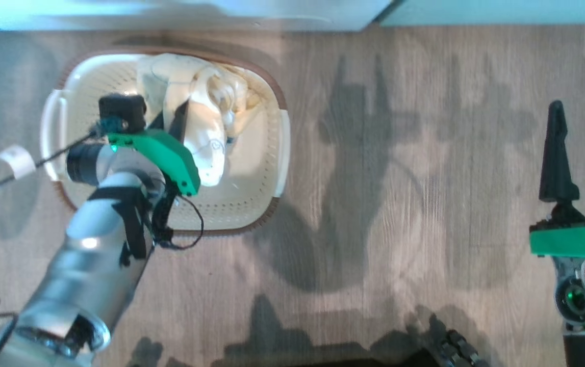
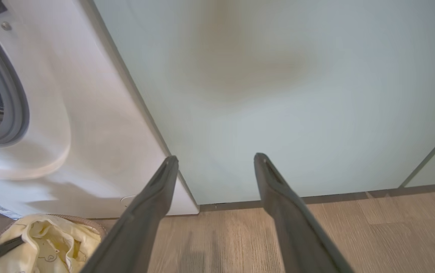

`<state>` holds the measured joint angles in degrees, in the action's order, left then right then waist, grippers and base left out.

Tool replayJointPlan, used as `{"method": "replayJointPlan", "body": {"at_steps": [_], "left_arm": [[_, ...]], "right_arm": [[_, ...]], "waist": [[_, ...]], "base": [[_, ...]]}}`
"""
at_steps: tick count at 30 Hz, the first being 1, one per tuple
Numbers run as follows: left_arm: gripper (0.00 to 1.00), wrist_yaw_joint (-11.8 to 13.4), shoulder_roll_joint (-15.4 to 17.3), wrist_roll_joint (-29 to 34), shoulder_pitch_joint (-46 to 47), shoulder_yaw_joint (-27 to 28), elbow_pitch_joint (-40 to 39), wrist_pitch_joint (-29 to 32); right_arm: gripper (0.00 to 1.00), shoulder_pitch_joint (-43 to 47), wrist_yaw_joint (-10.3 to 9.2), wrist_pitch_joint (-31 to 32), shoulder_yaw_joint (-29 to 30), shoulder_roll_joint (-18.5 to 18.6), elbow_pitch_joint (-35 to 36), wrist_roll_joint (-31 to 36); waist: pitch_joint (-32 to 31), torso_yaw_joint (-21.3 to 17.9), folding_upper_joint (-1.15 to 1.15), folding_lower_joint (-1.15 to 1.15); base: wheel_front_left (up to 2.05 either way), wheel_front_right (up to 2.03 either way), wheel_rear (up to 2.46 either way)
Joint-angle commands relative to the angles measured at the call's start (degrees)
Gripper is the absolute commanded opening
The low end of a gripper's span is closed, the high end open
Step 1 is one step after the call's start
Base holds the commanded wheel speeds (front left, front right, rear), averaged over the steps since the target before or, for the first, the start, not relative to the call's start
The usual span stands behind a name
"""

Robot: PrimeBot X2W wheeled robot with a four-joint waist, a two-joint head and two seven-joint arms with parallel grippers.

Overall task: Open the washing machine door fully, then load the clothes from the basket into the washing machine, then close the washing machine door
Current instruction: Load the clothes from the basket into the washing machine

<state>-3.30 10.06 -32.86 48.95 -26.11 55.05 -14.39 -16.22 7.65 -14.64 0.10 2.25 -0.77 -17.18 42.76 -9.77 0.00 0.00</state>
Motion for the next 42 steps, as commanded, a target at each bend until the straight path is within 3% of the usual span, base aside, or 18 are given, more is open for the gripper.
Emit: {"method": "replayJointPlan", "body": {"at_steps": [1, 12, 22, 29, 42], "left_arm": [[0.00, 0.79, 2.10, 1.16, -3.07, 2.41, -3.42, -0.60], [0.00, 3.19, 1.66, 7.65, -14.19, 9.11, -20.32, -0.61], [0.00, 4.49, 1.31, 10.57, -23.63, 13.09, -29.87, -0.61], [0.00, 6.12, 2.49, 11.77, -30.69, 14.10, -36.37, -0.60], [0.00, 8.91, 5.52, 11.26, -39.87, 15.09, -45.80, 3.22]], "right_arm": [[1.00, 2.33, -0.16, -0.36, -0.35, 0.63, 1.33, 0.99], [1.00, 6.20, -0.16, -0.36, 1.69, 0.63, 0.50, 5.16], [1.00, 10.77, -0.16, 1.32, 2.64, 0.96, 0.30, 6.84], [1.00, 15.60, -0.16, 3.86, 2.94, 0.89, 2.43, 7.06], [1.00, 21.53, -0.16, 7.02, 3.64, 0.81, 5.34, 7.47]], "waist": [[-3.01, 2.33, 0.00, 0.00], [-13.22, 6.32, 0.00, 0.00], [-24.55, 8.79, 0.00, 0.00], [-32.02, 10.42, 0.00, 0.00], [-39.64, 12.18, 0.00, 0.00]], "base": [[0.00, 0.00, 0.00], [0.00, 0.00, 0.00], [0.00, 0.00, 0.00], [0.00, 0.00, 0.00], [0.00, 0.00, 0.00]]}}
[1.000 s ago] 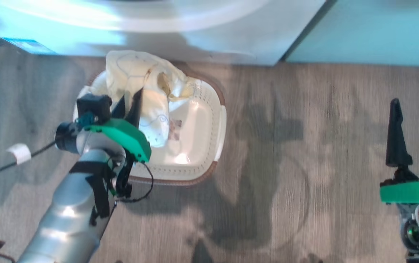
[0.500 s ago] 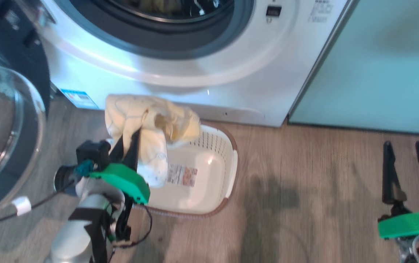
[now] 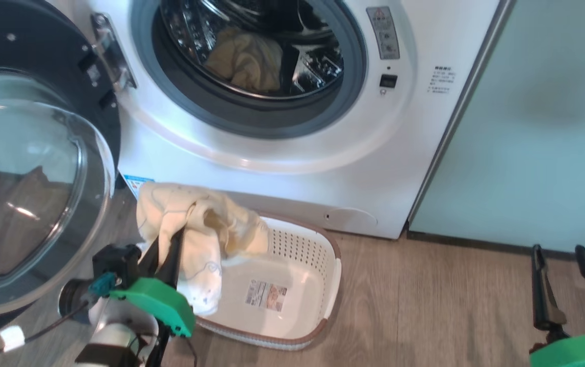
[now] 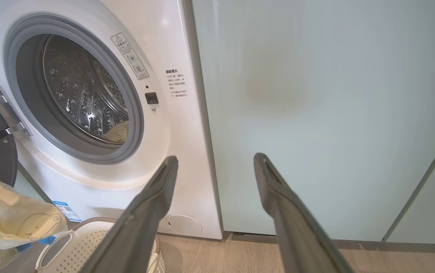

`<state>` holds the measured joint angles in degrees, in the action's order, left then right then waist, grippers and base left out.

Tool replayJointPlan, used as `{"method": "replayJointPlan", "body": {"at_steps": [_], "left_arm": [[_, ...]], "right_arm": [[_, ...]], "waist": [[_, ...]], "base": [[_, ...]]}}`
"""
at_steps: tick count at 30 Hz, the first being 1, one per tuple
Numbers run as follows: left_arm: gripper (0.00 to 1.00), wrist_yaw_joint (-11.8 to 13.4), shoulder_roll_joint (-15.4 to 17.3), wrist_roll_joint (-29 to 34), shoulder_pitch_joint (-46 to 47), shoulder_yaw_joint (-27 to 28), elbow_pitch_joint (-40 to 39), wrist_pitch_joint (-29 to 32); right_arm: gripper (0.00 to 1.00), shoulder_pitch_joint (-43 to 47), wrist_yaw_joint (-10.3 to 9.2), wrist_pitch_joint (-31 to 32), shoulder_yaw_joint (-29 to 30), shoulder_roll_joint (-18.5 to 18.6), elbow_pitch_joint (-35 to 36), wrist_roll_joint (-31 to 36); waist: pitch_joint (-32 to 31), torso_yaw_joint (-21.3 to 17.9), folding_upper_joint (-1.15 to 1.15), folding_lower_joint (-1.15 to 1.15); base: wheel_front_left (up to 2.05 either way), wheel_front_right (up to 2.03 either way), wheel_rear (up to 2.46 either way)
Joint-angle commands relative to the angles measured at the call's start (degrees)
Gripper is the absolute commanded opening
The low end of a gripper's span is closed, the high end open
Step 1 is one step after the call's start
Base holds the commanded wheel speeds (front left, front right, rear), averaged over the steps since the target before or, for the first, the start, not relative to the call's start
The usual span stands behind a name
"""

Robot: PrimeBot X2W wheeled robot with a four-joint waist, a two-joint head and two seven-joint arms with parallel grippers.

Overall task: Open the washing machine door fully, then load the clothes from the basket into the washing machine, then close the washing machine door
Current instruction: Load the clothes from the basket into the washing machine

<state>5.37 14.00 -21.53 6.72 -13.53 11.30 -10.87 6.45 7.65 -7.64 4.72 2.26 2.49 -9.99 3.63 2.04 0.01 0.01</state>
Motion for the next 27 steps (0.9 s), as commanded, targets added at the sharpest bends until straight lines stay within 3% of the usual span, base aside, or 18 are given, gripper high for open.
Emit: {"method": "replayJointPlan", "body": {"at_steps": [1, 11, 27], "left_arm": [[0.00, 0.49, 1.76, -0.07, 1.78, 2.53, -2.88, 0.11], [0.00, 2.68, 3.09, -0.17, -1.59, 3.33, -8.51, 2.20], [0.00, 3.11, 3.16, -0.65, -1.16, 2.81, -9.18, 2.16]], "right_arm": [[1.00, -0.83, -0.16, 0.14, -0.94, 0.79, 2.29, 0.23], [1.00, 0.75, -0.16, 0.85, -1.25, 0.68, 3.20, -0.20], [1.00, 0.12, -0.16, 1.13, -1.83, 0.64, 3.36, -0.21]], "waist": [[-0.77, 0.46, -0.01, -0.01], [-1.72, 0.15, -0.01, -0.01], [-1.02, -0.76, -0.01, -0.01]], "base": [[0.00, 0.00, 0.00], [0.00, 0.00, 0.00], [0.00, 0.00, 0.00]]}}
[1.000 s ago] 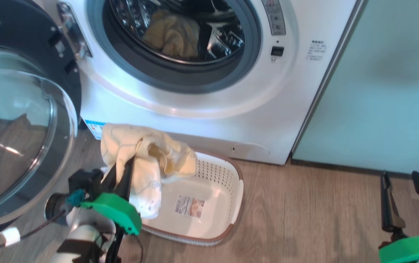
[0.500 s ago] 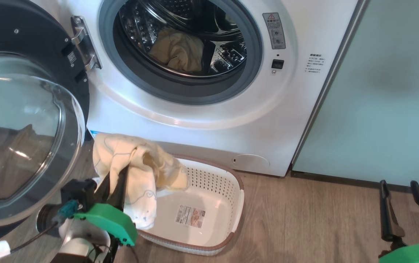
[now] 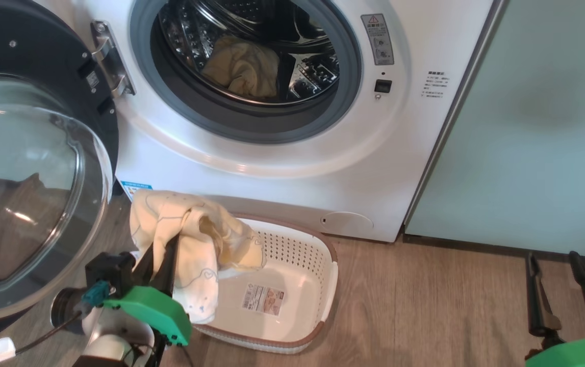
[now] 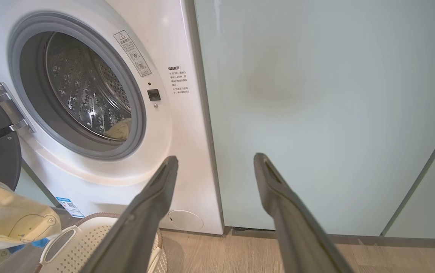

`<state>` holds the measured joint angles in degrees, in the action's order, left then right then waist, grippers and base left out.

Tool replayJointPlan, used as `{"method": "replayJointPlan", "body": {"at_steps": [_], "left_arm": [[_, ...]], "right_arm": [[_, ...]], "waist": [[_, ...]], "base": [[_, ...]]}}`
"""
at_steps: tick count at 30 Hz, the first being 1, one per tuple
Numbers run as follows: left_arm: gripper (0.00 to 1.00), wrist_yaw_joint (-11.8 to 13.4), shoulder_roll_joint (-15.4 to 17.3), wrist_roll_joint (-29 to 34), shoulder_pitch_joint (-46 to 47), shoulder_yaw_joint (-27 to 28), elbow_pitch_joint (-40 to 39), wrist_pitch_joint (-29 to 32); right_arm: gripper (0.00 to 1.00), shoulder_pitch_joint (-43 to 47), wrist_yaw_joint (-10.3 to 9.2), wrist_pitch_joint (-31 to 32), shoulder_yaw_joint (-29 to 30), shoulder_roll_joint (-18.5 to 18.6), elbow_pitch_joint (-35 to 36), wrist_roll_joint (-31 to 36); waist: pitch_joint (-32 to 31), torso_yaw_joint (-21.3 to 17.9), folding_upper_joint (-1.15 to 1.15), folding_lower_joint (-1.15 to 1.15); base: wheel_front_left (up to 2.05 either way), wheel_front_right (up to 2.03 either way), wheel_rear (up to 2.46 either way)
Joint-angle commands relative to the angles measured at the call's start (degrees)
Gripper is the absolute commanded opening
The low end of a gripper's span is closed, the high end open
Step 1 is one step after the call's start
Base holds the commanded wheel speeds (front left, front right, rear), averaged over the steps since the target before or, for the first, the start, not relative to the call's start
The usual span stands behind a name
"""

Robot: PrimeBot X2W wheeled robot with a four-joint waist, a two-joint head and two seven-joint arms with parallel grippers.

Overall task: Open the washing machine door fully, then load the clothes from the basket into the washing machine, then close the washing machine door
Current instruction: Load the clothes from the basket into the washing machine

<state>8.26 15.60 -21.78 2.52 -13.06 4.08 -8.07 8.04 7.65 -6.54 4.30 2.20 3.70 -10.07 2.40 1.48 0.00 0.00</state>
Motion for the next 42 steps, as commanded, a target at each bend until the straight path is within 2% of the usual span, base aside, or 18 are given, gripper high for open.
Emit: {"method": "replayJointPlan", "body": {"at_steps": [1, 10, 22, 30, 42], "left_arm": [[0.00, 0.22, 1.52, -0.44, 3.20, 2.28, -1.94, -0.69], [0.00, -0.23, 1.55, -1.06, 6.09, 2.45, -0.48, -1.24], [0.00, -1.22, 3.55, -1.76, 16.18, 4.30, 3.69, -1.41], [0.00, -1.11, 6.34, -2.23, 26.28, 6.89, 5.63, -0.18], [0.00, -3.78, 12.66, -2.37, 43.28, 8.20, 12.62, 4.91]], "right_arm": [[1.00, -1.59, -0.16, 0.06, -1.50, 0.69, 2.19, -0.14], [1.00, -2.86, -0.16, 0.05, -2.07, 0.69, 2.30, -0.14], [1.00, -5.99, -0.16, -1.75, -2.65, 0.68, 1.81, -1.29], [1.00, -9.80, -0.16, -4.49, -3.72, 0.68, 0.08, -3.47], [1.00, -15.68, -0.16, -8.10, -6.21, 0.68, -4.48, -7.72]], "waist": [[0.41, -0.31, 0.00, 0.00], [2.61, -2.25, 0.00, 0.00], [10.16, -8.57, 0.00, 0.00], [18.62, -13.14, 0.00, 0.00], [29.19, -18.64, 0.00, 0.00]], "base": [[0.00, 0.00, 0.00], [0.00, 0.00, 0.00], [0.00, 0.00, 0.00], [0.00, 0.00, 0.00], [0.00, 0.00, 0.00]]}}
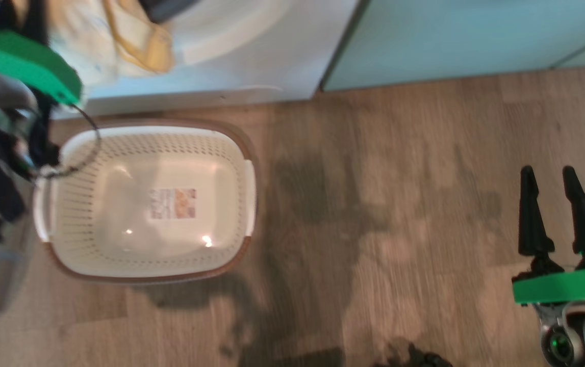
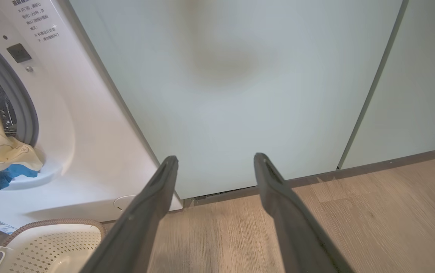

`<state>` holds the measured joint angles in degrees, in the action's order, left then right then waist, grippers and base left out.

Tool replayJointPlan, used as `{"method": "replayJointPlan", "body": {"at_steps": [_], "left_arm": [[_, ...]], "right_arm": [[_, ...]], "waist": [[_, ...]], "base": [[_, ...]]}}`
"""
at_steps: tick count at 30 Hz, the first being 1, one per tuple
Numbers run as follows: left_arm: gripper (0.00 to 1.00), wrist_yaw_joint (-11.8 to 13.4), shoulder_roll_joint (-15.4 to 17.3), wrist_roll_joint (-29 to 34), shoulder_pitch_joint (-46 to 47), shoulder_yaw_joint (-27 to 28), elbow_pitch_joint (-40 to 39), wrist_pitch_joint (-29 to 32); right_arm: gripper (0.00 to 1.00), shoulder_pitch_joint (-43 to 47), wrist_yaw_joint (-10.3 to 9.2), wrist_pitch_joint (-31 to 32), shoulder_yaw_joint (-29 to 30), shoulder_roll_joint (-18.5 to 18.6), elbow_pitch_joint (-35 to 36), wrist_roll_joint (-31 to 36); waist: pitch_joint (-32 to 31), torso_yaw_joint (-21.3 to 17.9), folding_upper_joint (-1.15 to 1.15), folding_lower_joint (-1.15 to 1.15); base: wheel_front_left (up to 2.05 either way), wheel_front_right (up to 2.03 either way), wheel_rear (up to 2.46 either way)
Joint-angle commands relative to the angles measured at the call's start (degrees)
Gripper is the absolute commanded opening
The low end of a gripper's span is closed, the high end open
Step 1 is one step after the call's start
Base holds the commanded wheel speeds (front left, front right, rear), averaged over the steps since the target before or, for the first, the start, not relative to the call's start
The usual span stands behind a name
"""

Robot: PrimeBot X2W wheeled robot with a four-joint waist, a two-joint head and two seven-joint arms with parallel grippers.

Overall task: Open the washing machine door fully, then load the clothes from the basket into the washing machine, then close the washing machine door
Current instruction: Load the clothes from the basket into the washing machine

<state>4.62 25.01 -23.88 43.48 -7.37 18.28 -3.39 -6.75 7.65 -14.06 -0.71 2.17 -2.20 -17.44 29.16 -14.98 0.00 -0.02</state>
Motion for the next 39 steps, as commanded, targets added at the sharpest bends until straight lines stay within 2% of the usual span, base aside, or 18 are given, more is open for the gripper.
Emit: {"method": "replayJointPlan", "body": {"at_steps": [1, 9, 14, 22, 27, 32, 39], "left_arm": [[0.00, -0.51, 4.09, -0.09, 3.76, 2.43, -0.88, 0.96], [0.00, -3.15, 9.54, 1.03, 15.21, 1.58, 4.75, 6.54], [0.00, -4.74, 11.71, 2.17, 22.02, 0.23, 8.17, 9.11], [0.00, -6.69, 15.33, 5.16, 33.47, -1.75, 13.33, 10.19], [0.00, -7.06, 15.41, 6.07, 40.87, -2.22, 16.68, 7.85], [0.00, -6.97, 15.31, 8.26, 46.91, -3.46, 19.03, 2.16], [0.00, -7.72, 14.88, 8.26, 47.22, -4.53, 24.97, -0.39]], "right_arm": [[1.00, -1.36, -0.16, -0.70, -1.47, 0.71, 1.09, -0.73], [1.00, -4.63, -0.16, -0.92, -3.42, 0.71, 0.38, -4.81], [1.00, -5.40, -0.16, -0.93, -4.61, 0.71, 0.16, -7.01], [1.00, -6.21, -0.16, -0.93, -6.11, 0.71, -0.42, -9.23], [1.00, -6.55, -0.16, -0.94, -6.64, 0.71, -0.74, -10.08], [1.00, -6.41, -0.16, -0.94, -7.01, 0.71, -0.63, -10.42], [1.00, -7.22, -0.16, -0.94, -7.22, 0.71, -0.82, -11.45]], "waist": [[3.16, -2.65, 0.00, 0.02], [8.27, -6.37, 0.00, 0.02], [10.34, -8.25, 0.00, 0.02], [12.55, -11.22, 0.00, 0.02], [13.87, -12.04, 0.00, 0.02], [15.34, -12.40, 0.00, 0.02], [16.56, -11.83, 0.00, 0.02]], "base": [[0.00, 0.00, 0.00], [0.00, 0.00, 0.00], [0.00, 0.00, 0.00], [0.00, 0.00, 0.00], [0.00, 0.00, 0.00], [0.00, 0.00, 0.00], [0.00, 0.00, 0.00]]}}
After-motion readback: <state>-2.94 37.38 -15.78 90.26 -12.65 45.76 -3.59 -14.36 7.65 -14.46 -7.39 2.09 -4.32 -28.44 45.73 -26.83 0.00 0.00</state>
